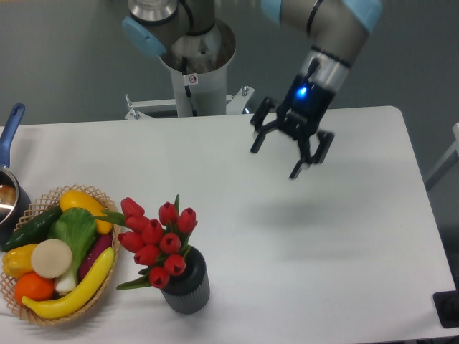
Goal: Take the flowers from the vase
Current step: 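Move the open gripper down toward the red tulips in the vase, then position the open gripper around the tulip stems above the vase rim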
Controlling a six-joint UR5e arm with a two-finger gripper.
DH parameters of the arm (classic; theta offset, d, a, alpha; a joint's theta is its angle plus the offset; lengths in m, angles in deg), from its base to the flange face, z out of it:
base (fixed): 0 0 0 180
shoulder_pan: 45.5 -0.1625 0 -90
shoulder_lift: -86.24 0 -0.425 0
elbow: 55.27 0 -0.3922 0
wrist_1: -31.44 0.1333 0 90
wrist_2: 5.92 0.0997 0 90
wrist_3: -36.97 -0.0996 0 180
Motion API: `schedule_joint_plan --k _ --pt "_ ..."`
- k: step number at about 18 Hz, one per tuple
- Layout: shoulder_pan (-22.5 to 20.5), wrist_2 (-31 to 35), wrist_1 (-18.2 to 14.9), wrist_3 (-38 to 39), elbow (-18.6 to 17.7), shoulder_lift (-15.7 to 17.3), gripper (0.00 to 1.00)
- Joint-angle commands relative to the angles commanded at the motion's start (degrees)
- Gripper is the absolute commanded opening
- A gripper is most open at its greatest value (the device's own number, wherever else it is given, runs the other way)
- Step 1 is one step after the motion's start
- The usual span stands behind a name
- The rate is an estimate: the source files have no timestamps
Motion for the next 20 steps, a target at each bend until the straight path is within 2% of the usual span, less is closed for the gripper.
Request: schedule_joint_plan --k 4,9,11,12,20 --pt "2.91 -1.05 2.29 0.17 1.23 -2.64 1.0" --pt "4.93 -7.2 5.02 0.53 1.59 -5.63 1.0" --pt "6.08 -10.53 5.2 0.61 1.5 -6.86 1.0" --pt "6.17 -16.12 5.2 2.79 1.15 -7.73 1.0" --pt "7.84 -21.36 5.64 3.25 2.82 -10.46 1.0"
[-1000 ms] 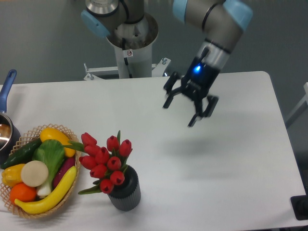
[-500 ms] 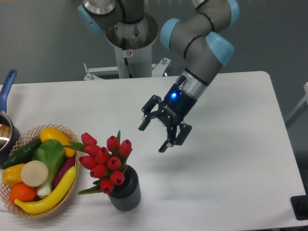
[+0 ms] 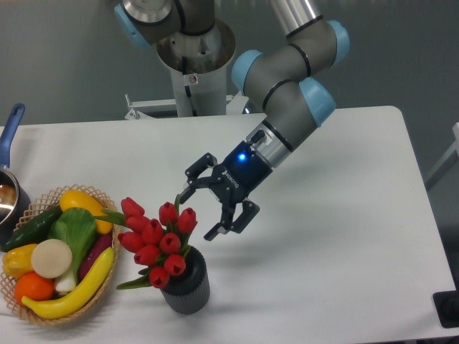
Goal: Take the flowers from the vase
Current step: 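Position the open gripper around the tulip stems above the vase rim, then close the gripper on the tulip stems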
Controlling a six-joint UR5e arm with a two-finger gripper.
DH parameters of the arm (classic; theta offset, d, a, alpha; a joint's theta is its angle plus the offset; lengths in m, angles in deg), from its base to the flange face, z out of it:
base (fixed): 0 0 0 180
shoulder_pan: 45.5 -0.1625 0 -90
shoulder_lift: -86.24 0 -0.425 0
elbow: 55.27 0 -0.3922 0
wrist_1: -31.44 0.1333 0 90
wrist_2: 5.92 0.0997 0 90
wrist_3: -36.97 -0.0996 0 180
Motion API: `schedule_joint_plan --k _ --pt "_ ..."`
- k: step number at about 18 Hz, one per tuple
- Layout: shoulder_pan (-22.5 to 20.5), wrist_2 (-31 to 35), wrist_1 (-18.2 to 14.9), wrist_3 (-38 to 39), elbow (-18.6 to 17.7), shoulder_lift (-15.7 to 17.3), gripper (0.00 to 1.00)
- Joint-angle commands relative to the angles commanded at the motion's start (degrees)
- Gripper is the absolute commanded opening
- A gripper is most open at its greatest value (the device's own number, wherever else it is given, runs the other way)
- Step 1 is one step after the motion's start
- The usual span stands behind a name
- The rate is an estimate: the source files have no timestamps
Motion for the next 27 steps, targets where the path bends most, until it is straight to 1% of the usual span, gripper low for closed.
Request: schedule_joint_plan --k 8,11,16,27 --pt "0.44 0.0 0.44 0.0 1.32 -2.37 1.0" --pt "1.23 0.0 0.44 0.17 2.9 -3.43 1.0" --pt "1.93 0.0 0.53 0.26 4.39 -5.19 1.0" --pt "3.6 0.09 0.7 0.44 6.59 -7.39 1.0"
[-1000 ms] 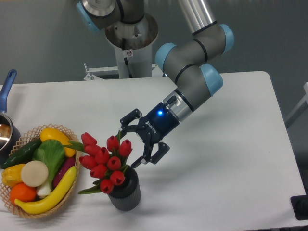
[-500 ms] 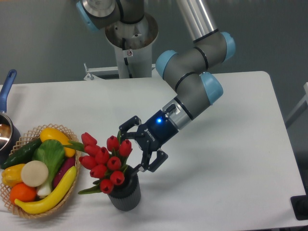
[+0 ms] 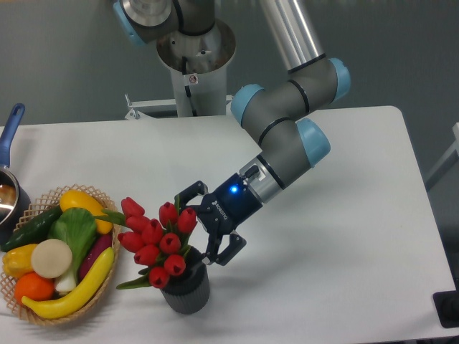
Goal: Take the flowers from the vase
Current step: 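Close the gripper on the tulip stems, then lift the tulip bunch up out of the grey vase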
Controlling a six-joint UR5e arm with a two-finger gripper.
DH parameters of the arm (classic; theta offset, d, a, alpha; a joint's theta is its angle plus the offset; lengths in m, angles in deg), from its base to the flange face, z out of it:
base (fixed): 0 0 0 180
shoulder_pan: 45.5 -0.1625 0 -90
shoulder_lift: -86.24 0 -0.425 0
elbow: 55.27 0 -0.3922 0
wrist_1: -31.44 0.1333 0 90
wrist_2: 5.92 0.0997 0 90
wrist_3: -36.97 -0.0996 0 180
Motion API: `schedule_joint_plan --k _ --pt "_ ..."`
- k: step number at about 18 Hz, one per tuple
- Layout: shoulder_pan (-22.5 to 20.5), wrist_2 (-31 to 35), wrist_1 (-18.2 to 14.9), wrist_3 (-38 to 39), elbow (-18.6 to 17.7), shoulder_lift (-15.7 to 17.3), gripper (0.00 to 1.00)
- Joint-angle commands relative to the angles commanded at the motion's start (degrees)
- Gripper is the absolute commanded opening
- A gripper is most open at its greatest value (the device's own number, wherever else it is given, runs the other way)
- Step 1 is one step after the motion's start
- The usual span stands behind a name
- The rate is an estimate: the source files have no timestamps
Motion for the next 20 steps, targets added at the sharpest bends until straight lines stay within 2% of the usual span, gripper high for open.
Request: schedule_joint_plan --k 2,3,6,11,13,15,20 --pt "0.09 0.0 0.0 1.14 0.26 0.0 0.99" --pt "0.09 0.0 0.0 1.4 0.53 0.0 0.93" --pt "0.09 0.26 0.0 2.37 0.79 0.09 0.68" --pt "0.09 0.53 0.0 2.98 0.79 0.35 0.37" --pt "0.09 0.53 0.0 3.25 0.79 0.44 0.36" --pt "0.09 0.53 0.0 4.39 0.79 0.61 0.27" --pt "0.18 0.53 0.0 5.8 1.32 0.96 0.27"
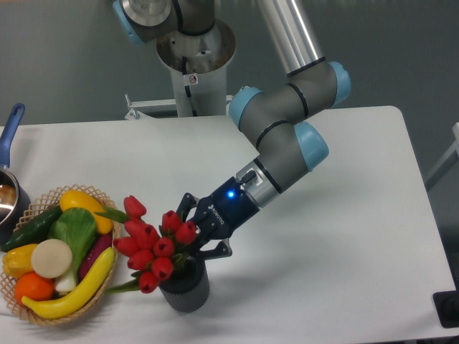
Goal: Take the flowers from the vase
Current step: 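Lift the tulip bunch up out of the grey vase, then carry the held tulips up and away from the vase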
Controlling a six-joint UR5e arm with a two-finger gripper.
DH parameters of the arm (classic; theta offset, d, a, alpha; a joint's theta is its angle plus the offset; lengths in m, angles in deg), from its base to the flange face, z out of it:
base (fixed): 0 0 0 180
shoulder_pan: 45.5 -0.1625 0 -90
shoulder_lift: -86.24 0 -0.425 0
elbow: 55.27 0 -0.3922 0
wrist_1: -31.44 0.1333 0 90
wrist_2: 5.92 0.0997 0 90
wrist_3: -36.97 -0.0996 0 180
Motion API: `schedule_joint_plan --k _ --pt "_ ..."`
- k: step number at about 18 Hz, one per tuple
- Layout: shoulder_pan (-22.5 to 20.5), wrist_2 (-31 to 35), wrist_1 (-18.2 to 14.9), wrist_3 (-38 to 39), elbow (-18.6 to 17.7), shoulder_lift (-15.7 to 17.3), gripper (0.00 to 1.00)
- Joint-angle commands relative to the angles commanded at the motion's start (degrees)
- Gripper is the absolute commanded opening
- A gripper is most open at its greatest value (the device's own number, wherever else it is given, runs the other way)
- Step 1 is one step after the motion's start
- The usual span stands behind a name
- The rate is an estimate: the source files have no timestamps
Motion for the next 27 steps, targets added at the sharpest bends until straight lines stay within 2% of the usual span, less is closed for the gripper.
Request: schedule_joint_plan --k 9,15,21,27 --pt "-0.09 -0.7 0.0 10.54 5.18 2.37 0.28" --pt "-0.18 -2.64 0.0 20.91 10.89 4.22 0.28" --pt "-0.09 -2.64 0.0 30.49 13.45 7.29 0.28" --pt "-0.7 -2.55 0.0 35.78 15.47 10.28 0.28"
